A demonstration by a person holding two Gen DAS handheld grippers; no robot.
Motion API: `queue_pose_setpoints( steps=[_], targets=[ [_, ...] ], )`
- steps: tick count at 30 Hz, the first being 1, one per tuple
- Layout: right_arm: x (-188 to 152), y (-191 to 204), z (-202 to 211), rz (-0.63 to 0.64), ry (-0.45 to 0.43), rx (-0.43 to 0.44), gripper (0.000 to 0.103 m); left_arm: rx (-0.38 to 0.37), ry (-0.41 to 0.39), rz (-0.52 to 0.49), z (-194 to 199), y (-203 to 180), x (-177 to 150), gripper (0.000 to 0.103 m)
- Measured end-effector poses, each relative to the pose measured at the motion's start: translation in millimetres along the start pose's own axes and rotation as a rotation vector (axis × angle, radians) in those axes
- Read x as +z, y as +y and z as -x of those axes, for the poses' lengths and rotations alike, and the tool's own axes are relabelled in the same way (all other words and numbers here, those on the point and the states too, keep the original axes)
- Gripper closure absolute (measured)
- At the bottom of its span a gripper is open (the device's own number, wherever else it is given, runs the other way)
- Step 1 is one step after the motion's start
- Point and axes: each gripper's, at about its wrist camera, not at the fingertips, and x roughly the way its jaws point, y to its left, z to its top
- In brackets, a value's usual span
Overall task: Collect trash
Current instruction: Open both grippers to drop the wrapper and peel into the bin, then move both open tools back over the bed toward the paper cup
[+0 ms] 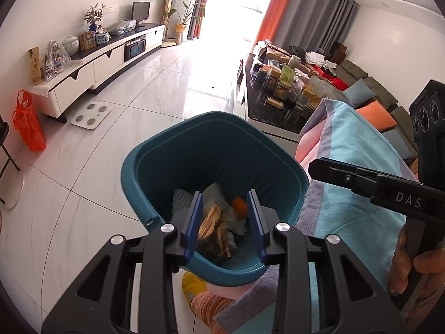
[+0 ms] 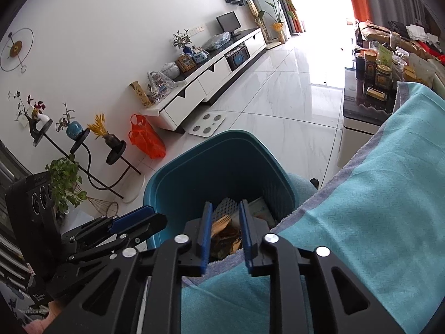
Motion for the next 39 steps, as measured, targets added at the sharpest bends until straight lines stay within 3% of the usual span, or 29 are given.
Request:
queue_pose_setpoints(
  steps=[5, 10, 18, 27, 39],
  targets=[
    [-2.2, -4.0, 11.6, -0.013, -0.023, 0.017, 0.081, -0.001, -0.025, -0.011, 14.9, -1.5, -3.2, 0.067],
    [-8.8, -4.9, 37.0, 0.003, -0.066, 0.029, 0.081, -0.022, -0.064, -0.031, 35.0, -7.8, -8.0, 0.057],
    [-33.5, -21.0, 98.7, -0.002, -0.164, 0.011, 0.074, -0.112, -0.109, -0.114, 63.1, -43.0, -23.0, 0.043],
    [-78.3, -62.4, 169.2, -0.075, -0.266, -0.085, 0.072, -0.256, -0.109, -0.26, 78.4, -116.3, -41.6, 0.043],
    [-163.4, -133.4, 266.1, -0.285, -0.395, -0.297, 0.072, -0.434, -0.032, -0.447, 67.5, -229.5, -66.1, 0.043]
  ],
)
